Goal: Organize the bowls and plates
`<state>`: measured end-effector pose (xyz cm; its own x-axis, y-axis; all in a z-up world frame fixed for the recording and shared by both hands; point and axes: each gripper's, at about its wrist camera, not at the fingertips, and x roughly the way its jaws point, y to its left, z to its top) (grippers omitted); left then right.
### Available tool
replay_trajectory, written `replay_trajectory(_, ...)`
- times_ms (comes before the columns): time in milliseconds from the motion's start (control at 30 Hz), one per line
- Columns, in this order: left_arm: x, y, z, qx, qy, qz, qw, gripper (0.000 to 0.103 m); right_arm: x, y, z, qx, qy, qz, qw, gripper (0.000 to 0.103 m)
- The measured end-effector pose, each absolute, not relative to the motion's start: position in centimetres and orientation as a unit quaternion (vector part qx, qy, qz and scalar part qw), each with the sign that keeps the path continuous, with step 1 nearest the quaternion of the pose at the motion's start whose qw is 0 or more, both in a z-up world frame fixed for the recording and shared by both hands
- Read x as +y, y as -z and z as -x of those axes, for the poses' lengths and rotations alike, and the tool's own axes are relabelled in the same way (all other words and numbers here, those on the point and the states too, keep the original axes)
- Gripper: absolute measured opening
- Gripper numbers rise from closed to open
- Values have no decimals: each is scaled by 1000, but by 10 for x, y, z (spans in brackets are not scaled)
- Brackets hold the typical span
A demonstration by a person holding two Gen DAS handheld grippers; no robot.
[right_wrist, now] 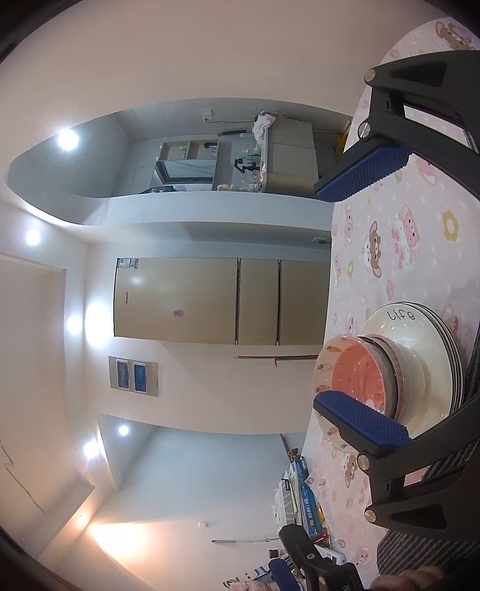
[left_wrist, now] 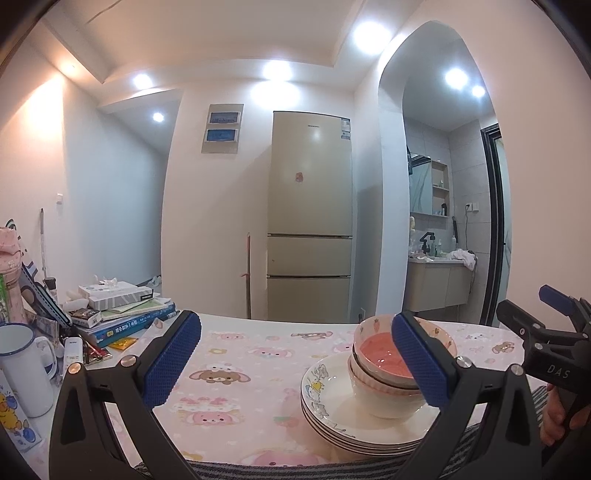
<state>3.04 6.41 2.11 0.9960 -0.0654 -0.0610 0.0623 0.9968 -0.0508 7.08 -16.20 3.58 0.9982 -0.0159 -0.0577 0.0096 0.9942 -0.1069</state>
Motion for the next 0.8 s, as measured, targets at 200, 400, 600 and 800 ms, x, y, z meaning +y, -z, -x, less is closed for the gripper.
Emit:
replay_trajectory(200, 60, -21, -29, 28, 36, 13, 999, 103, -162, -35, -71, 30, 6, 52, 998, 103)
replay_trajectory(400, 58, -20, -31, 31, 36, 8, 999, 103, -162, -35, -71, 30, 7, 52, 998, 103)
replay_trajectory(600, 59, -20, -32, 31, 35, 10, 999, 103, -162, -35, -71, 30, 6, 54, 998, 103)
replay_trajectory(800, 59, -19, -32, 35, 37, 6, 999, 103, -162, -34, -71, 30, 7, 54, 998, 103)
